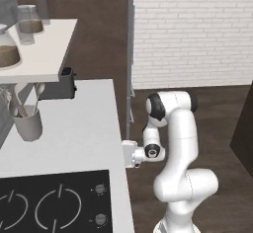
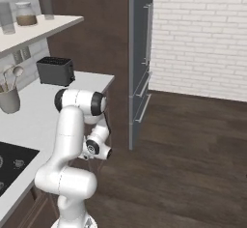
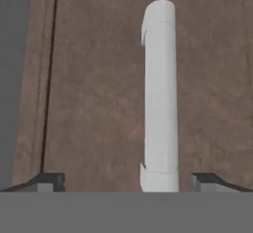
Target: Take a straw from the drawer in front and place it inside the glass cup on the dining counter.
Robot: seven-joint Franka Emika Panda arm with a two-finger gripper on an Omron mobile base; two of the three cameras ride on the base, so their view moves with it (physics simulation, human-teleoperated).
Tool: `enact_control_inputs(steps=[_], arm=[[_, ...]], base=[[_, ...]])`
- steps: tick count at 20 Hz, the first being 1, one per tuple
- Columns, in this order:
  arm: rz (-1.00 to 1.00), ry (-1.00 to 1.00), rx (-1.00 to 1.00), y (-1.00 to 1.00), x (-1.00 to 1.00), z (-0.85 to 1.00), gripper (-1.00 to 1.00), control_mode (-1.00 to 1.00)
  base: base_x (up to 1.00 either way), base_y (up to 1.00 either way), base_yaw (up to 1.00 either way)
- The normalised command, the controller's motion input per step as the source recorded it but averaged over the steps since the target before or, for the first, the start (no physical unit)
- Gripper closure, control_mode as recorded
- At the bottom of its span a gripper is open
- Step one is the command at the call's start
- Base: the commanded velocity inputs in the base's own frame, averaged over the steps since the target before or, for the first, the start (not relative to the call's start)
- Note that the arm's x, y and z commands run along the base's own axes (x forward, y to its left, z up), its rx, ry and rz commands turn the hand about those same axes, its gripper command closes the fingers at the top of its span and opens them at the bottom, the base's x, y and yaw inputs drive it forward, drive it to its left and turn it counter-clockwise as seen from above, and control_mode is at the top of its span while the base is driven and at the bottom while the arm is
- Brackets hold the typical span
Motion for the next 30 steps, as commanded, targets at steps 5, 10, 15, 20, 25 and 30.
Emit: enact_control_inputs(steps=[5,10,15,20,25,30], arm=[[0.0,0.0,0.0,0.53,0.23,-0.07,1.0,-1.0],[0.0,0.0,0.0,0.49,0.33,-0.09,1.0,-1.0],[0.0,0.0,0.0,0.05,0.13,-0.03,1.0,-1.0],[0.0,0.0,0.0,-0.13,0.0,-0.02,1.0,-1.0],[0.0,0.0,0.0,-0.43,0.0,0.0,1.0,-1.0],[-0.03,0.0,0.0,-0.8,0.0,0.0,1.0,-1.0]], base=[[0.0,0.0,0.0],[0.0,0.0,0.0],[0.0,0.0,0.0],[0.0,0.0,0.0],[0.0,0.0,0.0],[0.0,0.0,0.0]])
